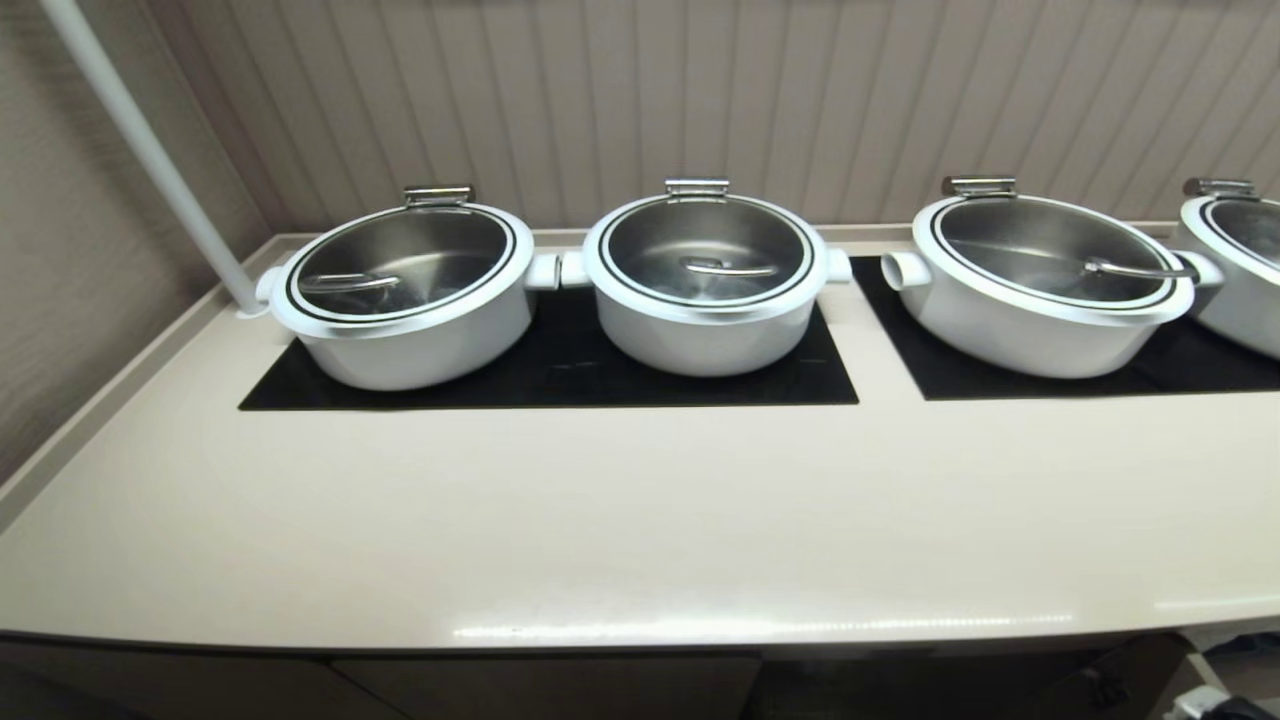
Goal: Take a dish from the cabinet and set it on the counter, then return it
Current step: Put it back into the cabinet
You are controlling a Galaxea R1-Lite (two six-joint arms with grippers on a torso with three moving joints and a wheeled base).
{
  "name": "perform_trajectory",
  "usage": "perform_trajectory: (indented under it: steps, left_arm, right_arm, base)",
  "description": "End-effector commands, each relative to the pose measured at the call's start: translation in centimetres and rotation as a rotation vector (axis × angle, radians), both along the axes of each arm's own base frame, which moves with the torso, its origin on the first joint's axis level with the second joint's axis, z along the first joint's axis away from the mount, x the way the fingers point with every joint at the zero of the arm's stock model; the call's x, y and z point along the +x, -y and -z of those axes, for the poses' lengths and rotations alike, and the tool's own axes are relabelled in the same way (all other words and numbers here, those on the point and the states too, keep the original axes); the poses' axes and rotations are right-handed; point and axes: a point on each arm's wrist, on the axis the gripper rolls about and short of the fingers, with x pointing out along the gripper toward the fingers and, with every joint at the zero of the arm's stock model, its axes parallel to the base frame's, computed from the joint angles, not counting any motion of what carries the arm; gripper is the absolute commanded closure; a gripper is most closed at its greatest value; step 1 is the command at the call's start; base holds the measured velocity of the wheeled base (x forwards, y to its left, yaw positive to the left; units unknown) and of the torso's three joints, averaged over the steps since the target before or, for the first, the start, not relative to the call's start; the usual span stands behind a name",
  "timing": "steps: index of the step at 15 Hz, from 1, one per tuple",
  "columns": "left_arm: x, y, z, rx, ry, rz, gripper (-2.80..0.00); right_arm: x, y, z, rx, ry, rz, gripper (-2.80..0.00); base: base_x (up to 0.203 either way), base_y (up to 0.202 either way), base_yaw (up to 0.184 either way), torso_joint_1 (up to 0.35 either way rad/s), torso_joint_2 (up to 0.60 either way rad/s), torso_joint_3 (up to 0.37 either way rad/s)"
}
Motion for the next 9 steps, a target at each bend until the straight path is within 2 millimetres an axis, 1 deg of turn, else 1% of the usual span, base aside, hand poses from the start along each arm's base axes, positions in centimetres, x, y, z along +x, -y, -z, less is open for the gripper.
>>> perform_trajectory:
  steps: [1,5,9]
  left_arm:
    - [-0.01,0.00,-0.01,-0.001,0.001,-0.002,0.00]
    - [-0.01,0.00,-0.01,-0.001,0.001,-0.001,0.00]
    - [-0.01,0.00,-0.01,-0.001,0.001,-0.001,0.00]
  right_arm:
    - [-0.01,-0.01,0.01,0.001,-0.003,0.000,0.00]
    - [-0.03,0.00,0.01,0.002,-0.003,-0.001,0.00]
    - [-0.03,0.00,0.01,0.003,-0.002,-0.001,0.00]
  base:
    - [0.000,0.000,0.000,-0.075,0.17,0.089]
    - [0.000,0.000,0.000,-0.097,0.20,0.109]
    - [0.000,0.000,0.000,-0.126,0.27,0.142]
